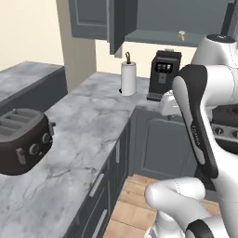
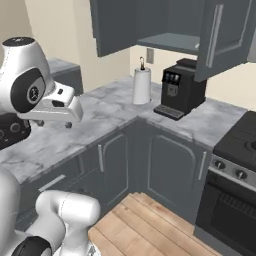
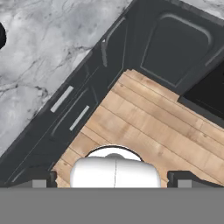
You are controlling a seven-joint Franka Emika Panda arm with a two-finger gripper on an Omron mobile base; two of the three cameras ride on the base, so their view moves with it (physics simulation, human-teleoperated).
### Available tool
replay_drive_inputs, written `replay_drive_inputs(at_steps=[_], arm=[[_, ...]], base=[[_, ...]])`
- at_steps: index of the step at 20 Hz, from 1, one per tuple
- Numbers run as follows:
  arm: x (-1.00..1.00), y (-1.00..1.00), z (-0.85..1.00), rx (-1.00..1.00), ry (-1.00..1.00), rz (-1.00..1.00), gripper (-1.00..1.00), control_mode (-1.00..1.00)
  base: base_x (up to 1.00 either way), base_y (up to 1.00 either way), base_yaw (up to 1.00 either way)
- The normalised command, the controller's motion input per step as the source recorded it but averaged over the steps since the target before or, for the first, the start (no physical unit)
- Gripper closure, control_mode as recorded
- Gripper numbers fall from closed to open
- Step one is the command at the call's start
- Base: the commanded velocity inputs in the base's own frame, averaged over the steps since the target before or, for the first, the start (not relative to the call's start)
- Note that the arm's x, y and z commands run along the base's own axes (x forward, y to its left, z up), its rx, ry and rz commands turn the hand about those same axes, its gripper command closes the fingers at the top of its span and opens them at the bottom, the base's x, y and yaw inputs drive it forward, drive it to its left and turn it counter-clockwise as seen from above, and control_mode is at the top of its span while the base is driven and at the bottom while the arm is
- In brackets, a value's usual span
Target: Pick up the bar soap and dish brush from the sink, and place them back in the cabinet, and close the cabinet doors.
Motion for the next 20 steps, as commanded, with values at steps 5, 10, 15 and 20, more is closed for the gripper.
replay_drive_inputs(at_steps=[5,10,15,20], arm=[[0.0,0.0,0.0,0.0,0.0,0.0,-1.0,1.0],[0.0,0.0,0.0,0.0,0.0,0.0,-1.0,1.0],[0.0,0.0,0.0,0.0,0.0,0.0,-1.0,1.0],[0.0,0.0,0.0,0.0,0.0,0.0,-1.0,1.0]], base=[[-0.42,0.47,0.47],[-0.15,0.7,0.45],[-0.12,0.81,0.39],[-0.11,0.78,0.39]])
